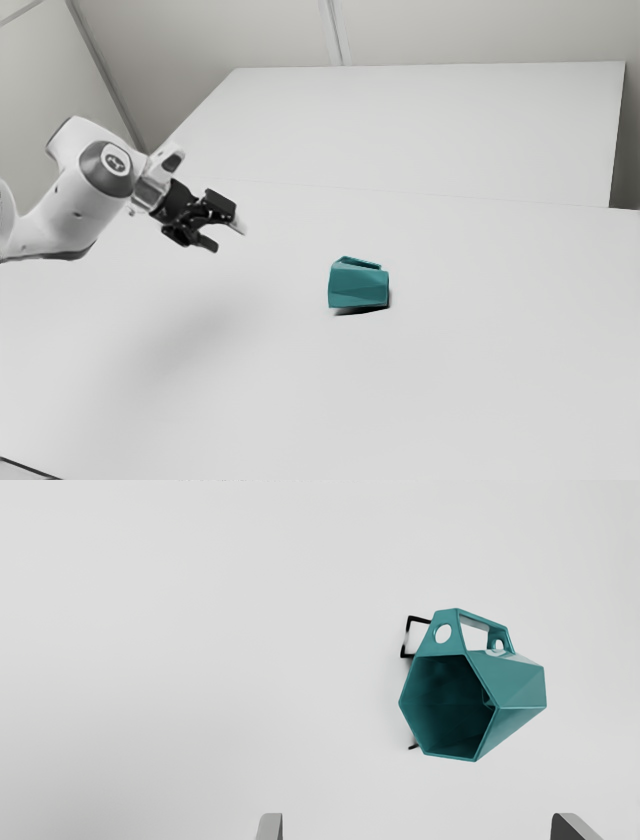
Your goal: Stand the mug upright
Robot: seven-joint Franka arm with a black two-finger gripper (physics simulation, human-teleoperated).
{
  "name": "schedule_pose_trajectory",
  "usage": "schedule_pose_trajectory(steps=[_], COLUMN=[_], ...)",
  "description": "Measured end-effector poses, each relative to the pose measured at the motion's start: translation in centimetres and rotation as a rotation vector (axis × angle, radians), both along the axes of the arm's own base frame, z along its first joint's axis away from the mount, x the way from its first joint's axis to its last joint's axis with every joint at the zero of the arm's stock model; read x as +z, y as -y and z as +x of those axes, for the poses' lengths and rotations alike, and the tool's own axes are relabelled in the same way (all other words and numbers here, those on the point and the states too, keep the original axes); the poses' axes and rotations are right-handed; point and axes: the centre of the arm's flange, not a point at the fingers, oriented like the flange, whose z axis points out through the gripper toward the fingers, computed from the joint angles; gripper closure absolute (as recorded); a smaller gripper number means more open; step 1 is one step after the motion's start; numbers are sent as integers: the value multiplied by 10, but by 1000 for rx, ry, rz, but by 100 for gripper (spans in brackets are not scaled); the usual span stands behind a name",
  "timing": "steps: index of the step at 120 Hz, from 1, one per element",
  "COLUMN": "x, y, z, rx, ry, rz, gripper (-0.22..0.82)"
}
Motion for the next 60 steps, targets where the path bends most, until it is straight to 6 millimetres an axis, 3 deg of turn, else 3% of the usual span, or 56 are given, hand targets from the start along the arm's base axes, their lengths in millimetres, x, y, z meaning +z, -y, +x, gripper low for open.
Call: schedule_pose_trajectory(steps=[39, 60], x=[-40, -49], y=[19, 30], z=[3, 5], rx=[-24, -64], ry=[70, 102], rz=[-149, -189], gripper=[2, 3])
